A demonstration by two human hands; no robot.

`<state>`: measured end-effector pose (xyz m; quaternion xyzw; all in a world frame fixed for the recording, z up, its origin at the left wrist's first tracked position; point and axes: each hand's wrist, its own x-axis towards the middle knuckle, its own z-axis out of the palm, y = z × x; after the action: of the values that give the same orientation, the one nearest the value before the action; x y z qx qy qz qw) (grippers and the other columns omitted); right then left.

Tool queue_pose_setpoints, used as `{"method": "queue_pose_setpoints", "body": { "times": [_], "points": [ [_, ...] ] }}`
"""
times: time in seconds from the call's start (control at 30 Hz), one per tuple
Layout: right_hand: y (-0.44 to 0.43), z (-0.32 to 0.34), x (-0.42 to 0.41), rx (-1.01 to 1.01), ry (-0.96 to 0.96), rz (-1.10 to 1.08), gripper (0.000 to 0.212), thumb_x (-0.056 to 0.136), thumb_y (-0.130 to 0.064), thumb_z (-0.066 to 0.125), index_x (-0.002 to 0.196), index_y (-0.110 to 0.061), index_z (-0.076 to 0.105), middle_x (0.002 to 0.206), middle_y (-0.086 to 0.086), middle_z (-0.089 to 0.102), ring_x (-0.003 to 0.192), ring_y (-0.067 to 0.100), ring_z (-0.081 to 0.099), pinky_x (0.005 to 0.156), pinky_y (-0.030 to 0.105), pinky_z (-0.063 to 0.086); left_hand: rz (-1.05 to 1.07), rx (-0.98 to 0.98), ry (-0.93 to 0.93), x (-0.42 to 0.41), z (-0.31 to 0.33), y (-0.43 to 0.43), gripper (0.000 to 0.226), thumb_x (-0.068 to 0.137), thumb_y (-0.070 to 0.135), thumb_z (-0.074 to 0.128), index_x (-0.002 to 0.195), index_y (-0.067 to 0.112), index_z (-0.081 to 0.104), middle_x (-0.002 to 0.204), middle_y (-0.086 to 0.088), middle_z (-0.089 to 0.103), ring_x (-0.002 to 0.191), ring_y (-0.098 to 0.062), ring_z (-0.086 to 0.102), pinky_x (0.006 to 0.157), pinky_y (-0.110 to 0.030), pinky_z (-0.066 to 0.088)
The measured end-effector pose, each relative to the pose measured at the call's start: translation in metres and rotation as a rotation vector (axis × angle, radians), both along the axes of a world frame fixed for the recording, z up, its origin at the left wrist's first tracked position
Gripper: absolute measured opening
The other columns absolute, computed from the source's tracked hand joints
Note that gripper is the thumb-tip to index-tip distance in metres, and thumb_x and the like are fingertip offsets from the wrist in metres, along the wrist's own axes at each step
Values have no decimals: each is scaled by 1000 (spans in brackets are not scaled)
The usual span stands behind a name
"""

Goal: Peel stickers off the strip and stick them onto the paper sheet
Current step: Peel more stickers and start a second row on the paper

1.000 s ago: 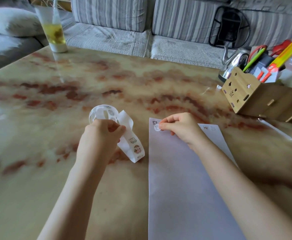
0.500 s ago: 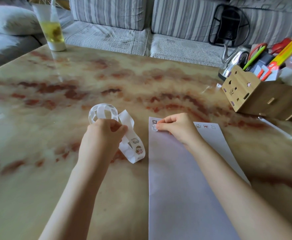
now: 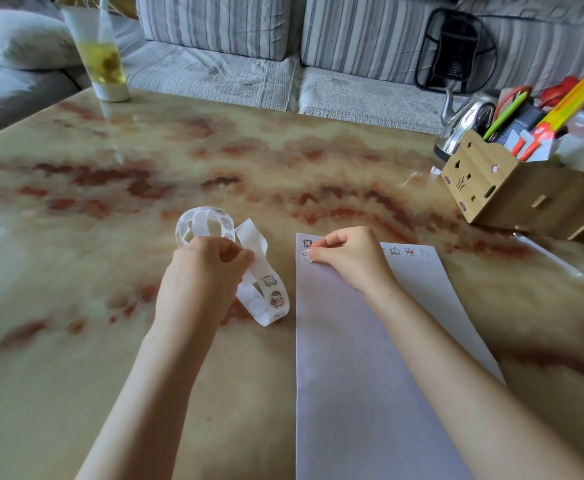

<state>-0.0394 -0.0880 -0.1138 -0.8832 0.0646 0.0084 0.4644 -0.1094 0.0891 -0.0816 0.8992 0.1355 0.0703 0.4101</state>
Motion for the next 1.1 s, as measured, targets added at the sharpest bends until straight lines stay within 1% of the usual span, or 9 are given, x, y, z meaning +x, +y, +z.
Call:
{"method": "queue_pose_setpoints", "body": {
  "times": [0.13, 0.4, 0.57, 0.67, 0.73, 0.87, 0.93, 1.0, 1.1],
  "points": [
    [1, -1, 1, -12, -9, -5, 5, 68, -20, 75, 67, -20, 71, 67, -9, 68, 73, 17, 64, 72, 33, 49, 1, -3, 4, 0, 0, 0, 20, 86, 28, 58, 73, 18, 68, 65, 2, 67, 56, -16, 55, 48, -24, 36],
    [3, -1, -1, -64, -39, 4, 10, 71, -20, 74, 65, -23, 66, 65, -10, 65, 71, 16, 63, 71, 32, 50, 6, -2, 12, 1, 0, -1, 20, 87, 30, 58, 72, 20, 67, 66, 3, 67, 56, -13, 53, 49, -24, 34],
    [2, -1, -3, -66, -59, 26, 12, 73, -21, 76, 68, -23, 65, 61, -13, 59, 65, 11, 57, 66, 28, 43, 4, 7, 2, 0, 0, -1, 19, 87, 30, 59, 76, 18, 69, 70, -4, 69, 58, -20, 56, 50, -24, 37],
    [-1, -2, -2, -40, -63, 32, 15, 72, -22, 78, 77, -24, 64, 63, -12, 55, 62, 8, 53, 68, 29, 43, 5, 14, 2, 0, 0, -1, 19, 87, 30, 58, 76, 18, 69, 71, -5, 69, 56, -19, 55, 49, -24, 36],
    [-2, -3, 1, -46, -49, 31, 23, 73, -23, 78, 85, -25, 58, 68, -11, 54, 66, 10, 53, 71, 31, 44, 5, 15, 5, 0, 1, -2, 19, 87, 30, 58, 76, 18, 69, 71, -5, 69, 55, -19, 55, 48, -24, 36],
    [-4, -4, 3, -27, -51, 12, 20, 75, -25, 76, 82, -25, 57, 71, -12, 55, 70, 11, 55, 73, 33, 46, 5, 2, 5, -1, 1, -2, 19, 87, 29, 58, 74, 18, 68, 70, -3, 69, 55, -20, 56, 47, -24, 36],
    [-3, -3, 2, -31, -52, 2, 22, 74, -32, 77, 84, -24, 59, 73, -13, 55, 69, 9, 54, 69, 29, 43, 1, -20, 9, 0, 2, -2, 19, 87, 30, 58, 75, 19, 68, 69, 0, 68, 56, -17, 56, 47, -22, 36],
    [-1, -4, 0, -89, -52, 11, 22, 75, -32, 76, 87, -23, 60, 73, -14, 55, 70, 7, 54, 66, 27, 40, -11, -58, 12, 1, 2, -3, 16, 88, 31, 58, 77, 23, 68, 68, 6, 65, 54, -8, 54, 44, -16, 35],
    [-1, -4, -1, -150, -78, -1, 6, 83, -24, 65, 87, -24, 60, 71, -14, 55, 72, 10, 55, 63, 26, 38, -29, -151, -16, 2, 4, -5, 13, 87, 32, 60, 78, 26, 66, 67, 7, 63, 45, -2, 51, 38, -8, 36]
  ]
}}
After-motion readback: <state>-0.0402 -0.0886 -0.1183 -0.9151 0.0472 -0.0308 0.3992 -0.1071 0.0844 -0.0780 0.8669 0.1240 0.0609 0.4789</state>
